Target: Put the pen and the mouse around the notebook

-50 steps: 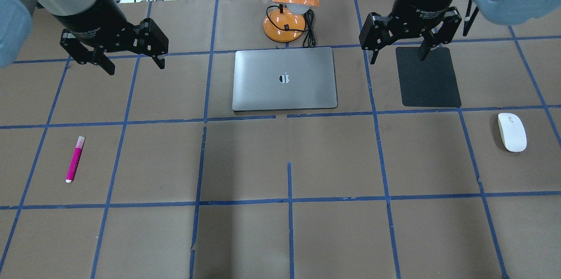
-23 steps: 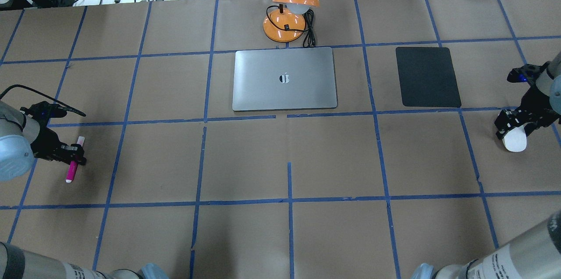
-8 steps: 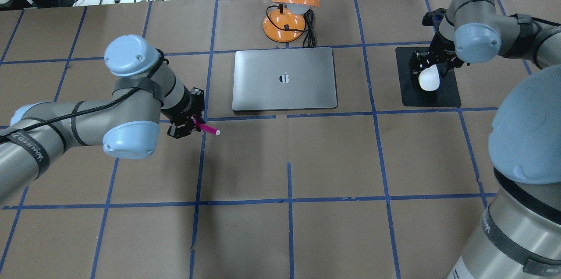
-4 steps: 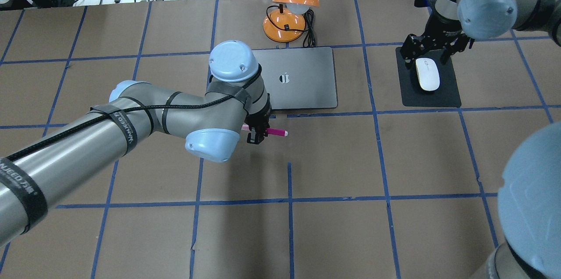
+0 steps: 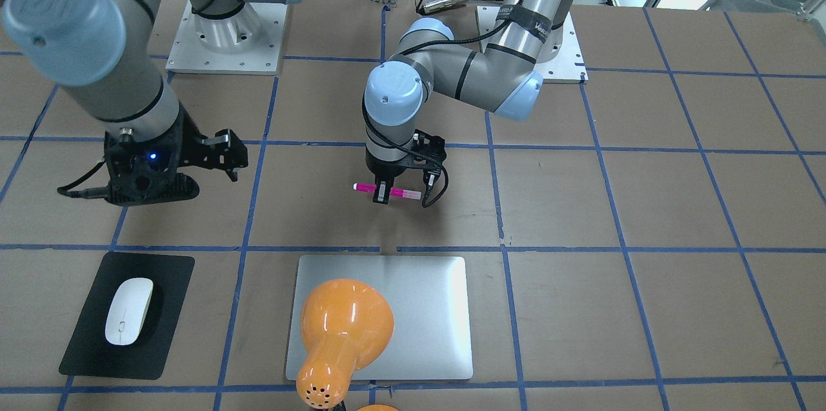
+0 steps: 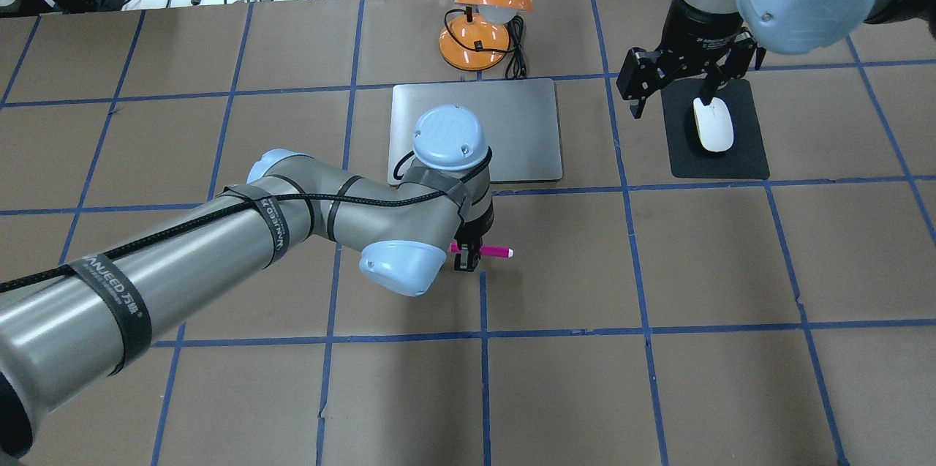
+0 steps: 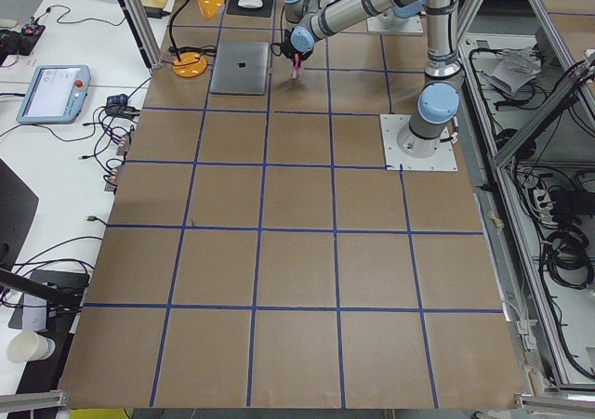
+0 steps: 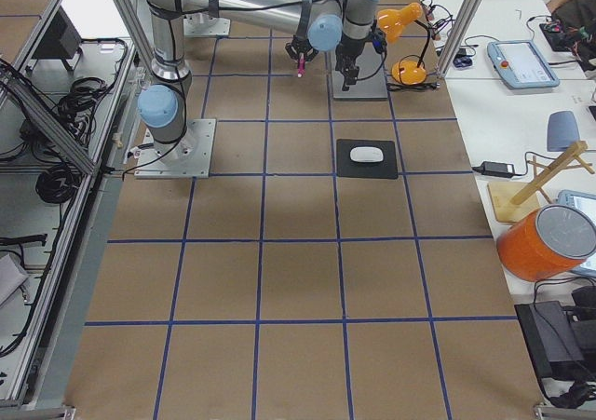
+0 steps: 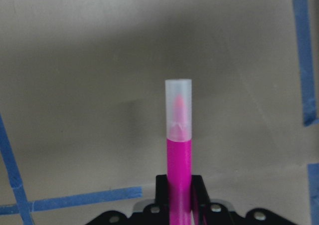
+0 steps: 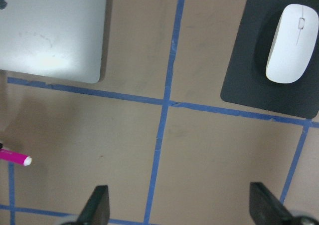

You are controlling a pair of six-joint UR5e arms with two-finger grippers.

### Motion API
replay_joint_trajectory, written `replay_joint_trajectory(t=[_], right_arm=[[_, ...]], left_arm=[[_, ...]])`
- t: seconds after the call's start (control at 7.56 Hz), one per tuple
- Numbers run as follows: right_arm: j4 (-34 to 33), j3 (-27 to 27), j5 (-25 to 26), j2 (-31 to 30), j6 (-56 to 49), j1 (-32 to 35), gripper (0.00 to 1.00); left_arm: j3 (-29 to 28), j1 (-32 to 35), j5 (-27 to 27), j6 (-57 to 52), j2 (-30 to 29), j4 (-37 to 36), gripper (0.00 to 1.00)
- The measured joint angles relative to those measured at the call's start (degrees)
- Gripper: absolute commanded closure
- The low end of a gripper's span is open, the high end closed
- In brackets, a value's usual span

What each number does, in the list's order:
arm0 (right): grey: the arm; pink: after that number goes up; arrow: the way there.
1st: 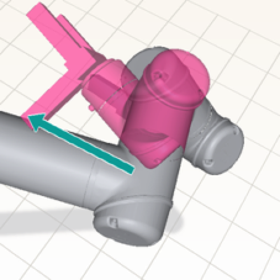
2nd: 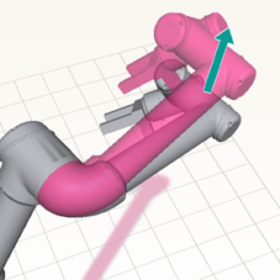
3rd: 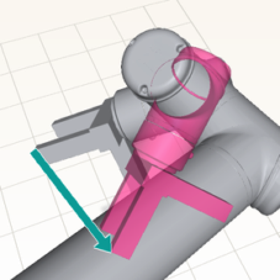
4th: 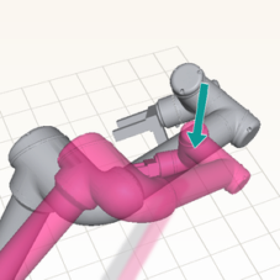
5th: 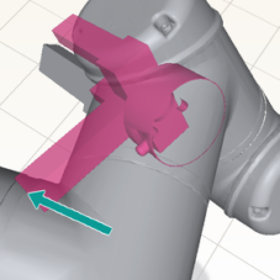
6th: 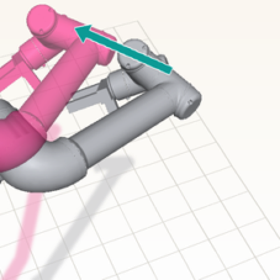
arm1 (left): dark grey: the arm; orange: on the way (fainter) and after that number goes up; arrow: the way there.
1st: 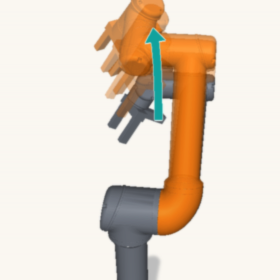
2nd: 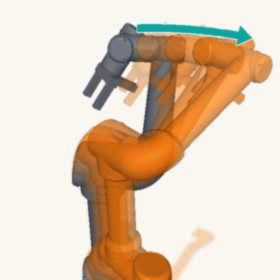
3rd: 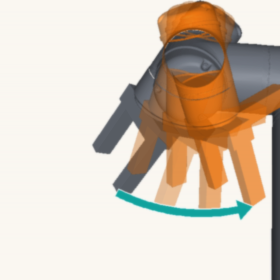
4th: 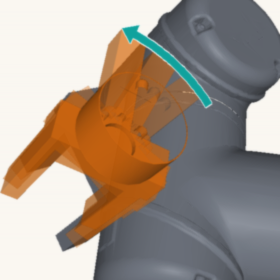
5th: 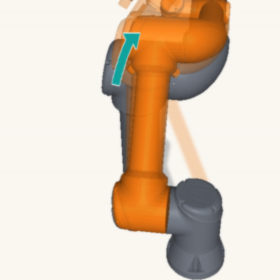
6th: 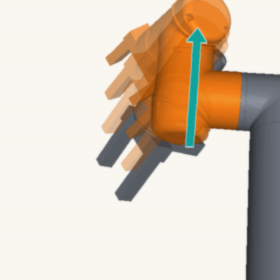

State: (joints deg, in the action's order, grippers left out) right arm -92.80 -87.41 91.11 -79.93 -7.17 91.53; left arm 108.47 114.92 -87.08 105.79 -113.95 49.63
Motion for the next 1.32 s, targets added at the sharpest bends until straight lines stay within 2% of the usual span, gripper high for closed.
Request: replay_joint_trajectory(t=[0.13, 0.4, 0.79, 1.06, 1.32], right_arm=[[1.9, 0.6, -0.1, -2.3, 1.1, 1.1, 0.00], [5.3, 1.8, -0.2, -6.7, 1.7, 2.0, 0.00], [4.5, 1.4, -0.3, -6.7, 3.4, 2.1, 0.00], [4.0, 1.4, -0.3, -6.7, 4.3, 2.1, 0.00], [3.9, 1.7, -0.3, -6.7, 4.4, 2.2, 0.00]], left_arm=[[0.0, 0.2, 0.0, 0.1, -0.7, 0.0, 0.01], [-0.2, 0.2, 0.0, 0.2, -0.2, -0.1, 0.00], [-0.5, -1.1, -0.3, -4.4, 3.4, 0.3, 0.00], [-1.6, -4.1, 0.8, -22.8, 8.8, 4.5, 0.00], [-8.6, -9.4, 1.6, -47.1, 14.6, 19.6, 0.00]])
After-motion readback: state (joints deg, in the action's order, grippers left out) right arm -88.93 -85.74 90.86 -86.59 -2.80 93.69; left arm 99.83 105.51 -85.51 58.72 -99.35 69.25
